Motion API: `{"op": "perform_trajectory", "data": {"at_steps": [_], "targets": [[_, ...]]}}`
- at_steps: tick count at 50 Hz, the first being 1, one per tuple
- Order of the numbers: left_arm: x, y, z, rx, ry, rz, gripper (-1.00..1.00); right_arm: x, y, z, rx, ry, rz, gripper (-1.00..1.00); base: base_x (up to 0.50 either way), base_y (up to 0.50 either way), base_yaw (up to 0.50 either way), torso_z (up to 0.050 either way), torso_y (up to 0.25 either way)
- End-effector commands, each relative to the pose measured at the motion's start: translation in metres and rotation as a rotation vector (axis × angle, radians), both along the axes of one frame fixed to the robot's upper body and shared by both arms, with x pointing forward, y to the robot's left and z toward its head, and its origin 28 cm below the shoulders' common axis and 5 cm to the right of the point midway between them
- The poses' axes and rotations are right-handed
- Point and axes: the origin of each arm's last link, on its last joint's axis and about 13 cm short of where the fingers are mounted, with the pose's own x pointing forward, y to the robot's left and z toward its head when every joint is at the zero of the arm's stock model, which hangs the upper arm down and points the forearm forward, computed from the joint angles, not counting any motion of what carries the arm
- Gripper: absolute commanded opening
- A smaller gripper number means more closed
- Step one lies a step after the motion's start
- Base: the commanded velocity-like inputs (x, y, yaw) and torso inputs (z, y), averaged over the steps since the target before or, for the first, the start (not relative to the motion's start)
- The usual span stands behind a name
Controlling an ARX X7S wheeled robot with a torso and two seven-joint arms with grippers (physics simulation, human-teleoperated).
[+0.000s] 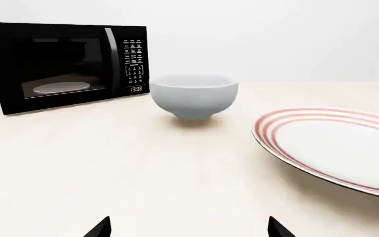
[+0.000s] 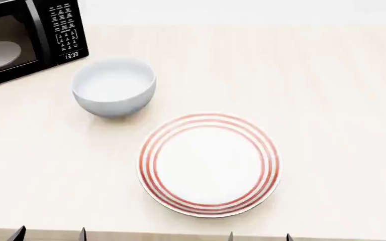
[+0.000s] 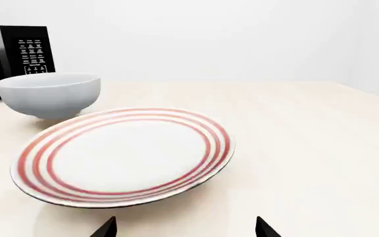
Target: Open the microwave.
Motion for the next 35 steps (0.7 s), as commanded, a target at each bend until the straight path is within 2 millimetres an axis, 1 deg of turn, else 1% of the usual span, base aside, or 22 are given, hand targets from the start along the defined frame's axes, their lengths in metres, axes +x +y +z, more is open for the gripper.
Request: {"op": "perform_trajectory", "data": {"at_steps": [1,4,6,12,35], "targets": [[0.0028,0.0001,-0.0005,0.001,0.005,-0.002,1.00,0.0015,0.0006,0.0002,0.024,-0.003,-0.003,1.00,0.00,0.00,0.00,0.000,0.000],[0.0045,0.0001,-0.0008,-0.005,0.013,-0.003,1.00,0.0028,0.0004,-0.0004,-0.023,-0.024,-0.016,1.00,0.00,0.00,0.00,0.000,0.000],[0.0026,-0.0005,-0.0004,-0.003,0.011,-0.007,1.00,0.0005,-0.0001,0.0015,-0.009,-0.034,-0.008,1.00,0.00,0.23,0.00,0.000,0.000],[0.0002,-0.0005,-0.0004,-0.003,0.009,-0.001,1.00,-0.0033,0.0016,0.0018,-0.006,-0.034,0.014,1.00,0.02,0.50,0.00,0.000,0.000],[-0.0012,-0.0016,0.0012,-0.023,0.006,-0.015,1.00,-0.0020,0.0038,0.0002,-0.006,-0.011,0.050,1.00,0.04,0.50,0.00,0.000,0.000]]}}
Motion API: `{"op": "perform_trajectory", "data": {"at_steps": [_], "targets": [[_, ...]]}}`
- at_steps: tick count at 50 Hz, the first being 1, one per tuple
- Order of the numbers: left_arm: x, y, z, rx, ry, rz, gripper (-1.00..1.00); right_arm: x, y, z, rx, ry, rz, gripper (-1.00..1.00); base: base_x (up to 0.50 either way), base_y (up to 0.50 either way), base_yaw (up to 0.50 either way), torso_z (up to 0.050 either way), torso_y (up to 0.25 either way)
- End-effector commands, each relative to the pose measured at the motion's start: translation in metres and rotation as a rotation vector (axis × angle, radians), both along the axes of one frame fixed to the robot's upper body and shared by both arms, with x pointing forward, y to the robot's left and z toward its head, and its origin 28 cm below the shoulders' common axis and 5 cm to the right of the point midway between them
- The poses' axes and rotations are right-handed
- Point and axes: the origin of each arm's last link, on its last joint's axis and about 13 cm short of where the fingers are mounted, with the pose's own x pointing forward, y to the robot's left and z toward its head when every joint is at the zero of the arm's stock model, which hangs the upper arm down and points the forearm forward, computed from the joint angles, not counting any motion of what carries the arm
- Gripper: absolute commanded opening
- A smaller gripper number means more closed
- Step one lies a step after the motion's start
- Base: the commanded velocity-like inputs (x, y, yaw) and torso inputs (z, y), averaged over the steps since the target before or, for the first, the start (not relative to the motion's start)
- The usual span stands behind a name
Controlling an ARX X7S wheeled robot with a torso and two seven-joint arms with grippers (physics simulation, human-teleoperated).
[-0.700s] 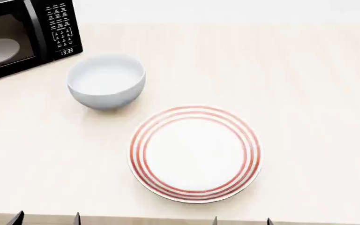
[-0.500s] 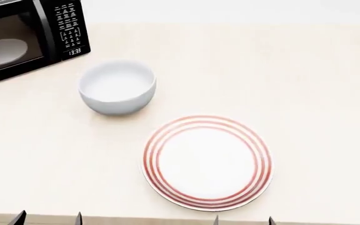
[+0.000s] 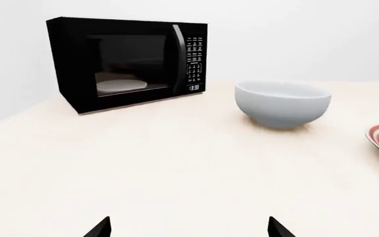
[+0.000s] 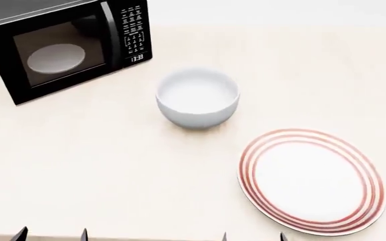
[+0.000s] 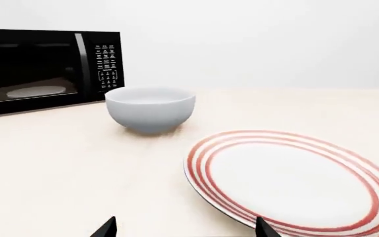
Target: Open the microwave.
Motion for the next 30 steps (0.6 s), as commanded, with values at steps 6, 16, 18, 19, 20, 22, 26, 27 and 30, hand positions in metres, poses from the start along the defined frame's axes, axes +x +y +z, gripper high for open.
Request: {"op": "perform_trajectory", "data": {"at_steps": [6,16,18,19,20,22,26,27,30], "targets": [[-0.0014,-0.0029,0.0006,-0.012,0.002,-0.050,1.00,0.0002,0.0016,-0.0017,-0.005,0.012,0.021,1.00,0.07,0.50,0.00,0.000,0.000],[-0.0013,-0.0025,0.0003,-0.003,-0.003,-0.049,1.00,0.0005,0.0018,-0.0022,-0.004,0.015,0.028,1.00,0.10,0.50,0.00,0.000,0.000],[-0.0012,-0.0024,0.0003,-0.003,-0.003,-0.049,1.00,0.0007,0.0017,-0.0023,-0.005,0.014,0.028,1.00,0.11,0.48,0.00,0.000,0.000],[-0.0011,-0.0023,0.0003,-0.002,-0.003,-0.048,1.00,0.0006,0.0017,-0.0021,-0.004,0.014,0.028,1.00,0.12,0.45,0.00,0.000,0.000],[-0.0007,-0.0023,0.0004,-0.002,-0.003,-0.048,1.00,0.0007,0.0018,-0.0020,-0.004,0.014,0.028,1.00,0.12,0.45,0.00,0.000,0.000],[-0.0007,-0.0022,0.0005,-0.002,-0.004,-0.047,1.00,0.0009,0.0017,-0.0023,-0.004,0.014,0.028,1.00,0.12,0.45,0.00,0.000,0.000],[-0.0003,-0.0023,0.0005,-0.001,-0.004,-0.047,1.00,0.0007,0.0018,-0.0021,-0.004,0.014,0.030,1.00,0.13,0.42,0.00,0.000,0.000],[-0.0002,-0.0022,0.0005,-0.001,-0.005,-0.046,1.00,0.0006,0.0019,-0.0020,-0.003,0.014,0.030,1.00,0.14,0.38,0.00,0.000,0.000],[-0.0009,-0.0021,0.0006,-0.001,-0.005,-0.047,1.00,0.0005,0.0020,-0.0029,-0.008,0.018,0.030,1.00,0.16,0.37,0.00,0.000,0.000]]}}
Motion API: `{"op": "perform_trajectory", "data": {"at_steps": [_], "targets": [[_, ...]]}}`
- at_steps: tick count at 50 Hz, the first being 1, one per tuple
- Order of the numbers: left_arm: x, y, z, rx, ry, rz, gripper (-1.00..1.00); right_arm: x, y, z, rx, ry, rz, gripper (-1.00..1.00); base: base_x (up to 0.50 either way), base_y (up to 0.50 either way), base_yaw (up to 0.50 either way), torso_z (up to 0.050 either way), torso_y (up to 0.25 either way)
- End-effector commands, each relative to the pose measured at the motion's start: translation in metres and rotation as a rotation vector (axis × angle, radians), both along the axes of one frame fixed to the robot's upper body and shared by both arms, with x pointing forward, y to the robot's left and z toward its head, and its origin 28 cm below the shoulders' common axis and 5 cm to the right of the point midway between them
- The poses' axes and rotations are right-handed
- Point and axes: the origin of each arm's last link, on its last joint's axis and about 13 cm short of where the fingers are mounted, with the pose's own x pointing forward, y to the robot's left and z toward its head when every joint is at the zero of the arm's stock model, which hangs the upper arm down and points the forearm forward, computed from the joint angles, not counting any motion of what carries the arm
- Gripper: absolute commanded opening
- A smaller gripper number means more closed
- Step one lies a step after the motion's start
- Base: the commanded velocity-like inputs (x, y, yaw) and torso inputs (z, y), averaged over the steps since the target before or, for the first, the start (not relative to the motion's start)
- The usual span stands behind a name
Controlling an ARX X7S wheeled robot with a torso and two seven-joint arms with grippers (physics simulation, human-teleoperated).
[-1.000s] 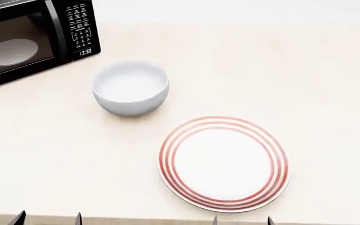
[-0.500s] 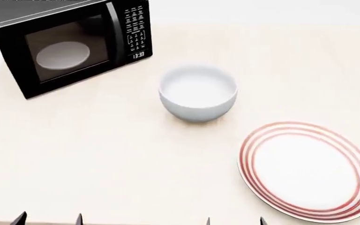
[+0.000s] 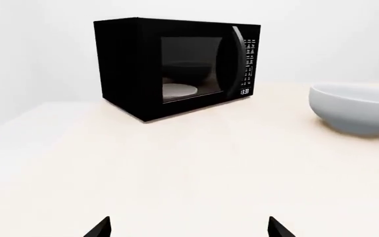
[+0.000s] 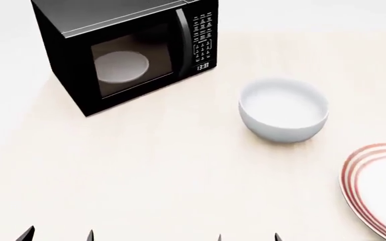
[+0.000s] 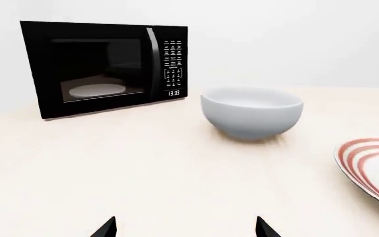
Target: Open the microwave.
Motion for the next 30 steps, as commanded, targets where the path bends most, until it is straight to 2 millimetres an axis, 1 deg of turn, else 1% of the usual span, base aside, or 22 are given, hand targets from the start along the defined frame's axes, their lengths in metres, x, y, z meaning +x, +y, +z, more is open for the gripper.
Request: {"op": "perform_trajectory", "data": {"at_steps": [1,7,12,30], "targets": [[0.0001,-0.0002,0.0001,0.002,-0.002,-0.003,1.00,-0.0001,0.0002,-0.0010,-0.007,0.005,0.003,1.00,0.16,0.37,0.00,0.000,0.000],[-0.0003,-0.0001,-0.0003,0.003,0.000,-0.004,1.00,-0.0005,0.0001,-0.0010,-0.006,0.003,0.005,1.00,0.17,0.34,0.00,0.000,0.000],[-0.0006,-0.0001,-0.0006,0.007,0.000,-0.003,1.00,-0.0008,0.0001,-0.0005,-0.013,-0.002,0.007,1.00,0.30,0.20,0.00,0.000,0.000],[-0.0005,-0.0003,-0.0005,0.003,0.002,-0.003,1.00,-0.0009,-0.0005,-0.0004,-0.010,-0.006,0.004,1.00,0.42,0.16,0.00,0.000,0.000]]}}
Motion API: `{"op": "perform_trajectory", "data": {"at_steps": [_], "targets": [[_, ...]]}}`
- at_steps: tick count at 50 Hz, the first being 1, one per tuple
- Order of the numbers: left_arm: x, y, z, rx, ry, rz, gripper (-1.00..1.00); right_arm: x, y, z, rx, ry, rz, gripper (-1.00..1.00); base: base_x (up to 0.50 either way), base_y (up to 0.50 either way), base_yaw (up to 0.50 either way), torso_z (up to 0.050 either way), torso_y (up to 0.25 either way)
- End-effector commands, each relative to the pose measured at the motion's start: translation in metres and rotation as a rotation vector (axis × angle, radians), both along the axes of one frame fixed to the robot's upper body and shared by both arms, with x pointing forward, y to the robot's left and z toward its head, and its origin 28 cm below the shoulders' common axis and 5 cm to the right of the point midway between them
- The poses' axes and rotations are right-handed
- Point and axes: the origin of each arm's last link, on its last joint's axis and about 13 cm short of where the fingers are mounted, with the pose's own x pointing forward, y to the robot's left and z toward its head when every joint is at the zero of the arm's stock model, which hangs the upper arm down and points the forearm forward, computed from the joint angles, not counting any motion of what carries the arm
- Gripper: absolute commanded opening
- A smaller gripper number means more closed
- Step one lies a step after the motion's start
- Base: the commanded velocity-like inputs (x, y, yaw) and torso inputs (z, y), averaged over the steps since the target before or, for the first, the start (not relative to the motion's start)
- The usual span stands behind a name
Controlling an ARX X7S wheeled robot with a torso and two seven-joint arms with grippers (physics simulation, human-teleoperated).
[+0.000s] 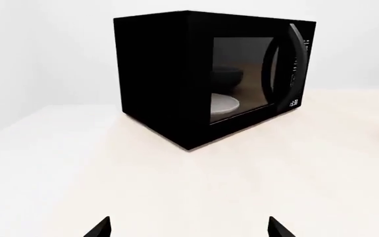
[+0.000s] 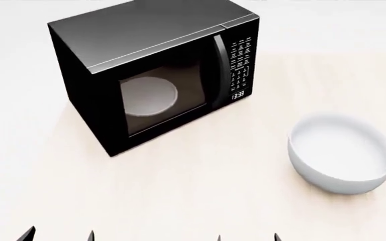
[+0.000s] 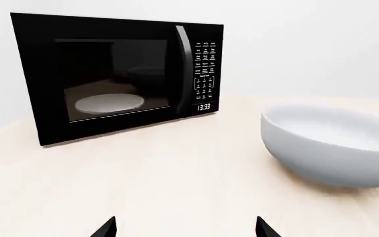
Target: Open the microwave.
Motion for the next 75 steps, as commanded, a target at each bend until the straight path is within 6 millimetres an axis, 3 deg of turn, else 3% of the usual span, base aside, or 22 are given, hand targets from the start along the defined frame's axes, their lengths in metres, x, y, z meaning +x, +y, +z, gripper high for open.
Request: {"op": "perform_trajectory", "data": {"at_steps": [1,39,75], "targets": [[-0.0001,-0.0002,0.0001,-0.002,0.001,0.000,1.00,-0.0004,-0.0002,0.0001,0.000,-0.002,0.001,1.00,0.46,0.16,0.00,0.000,0.000],[0.0001,-0.0001,0.0003,-0.009,0.005,0.004,1.00,0.0010,-0.0009,-0.0001,0.014,0.001,-0.003,1.00,0.46,0.06,0.00,0.000,0.000],[0.0010,0.0000,0.0000,0.017,0.003,0.015,1.00,-0.0009,-0.0003,0.0016,0.021,-0.006,0.000,1.00,0.00,0.00,0.00,0.000,-0.068]]}}
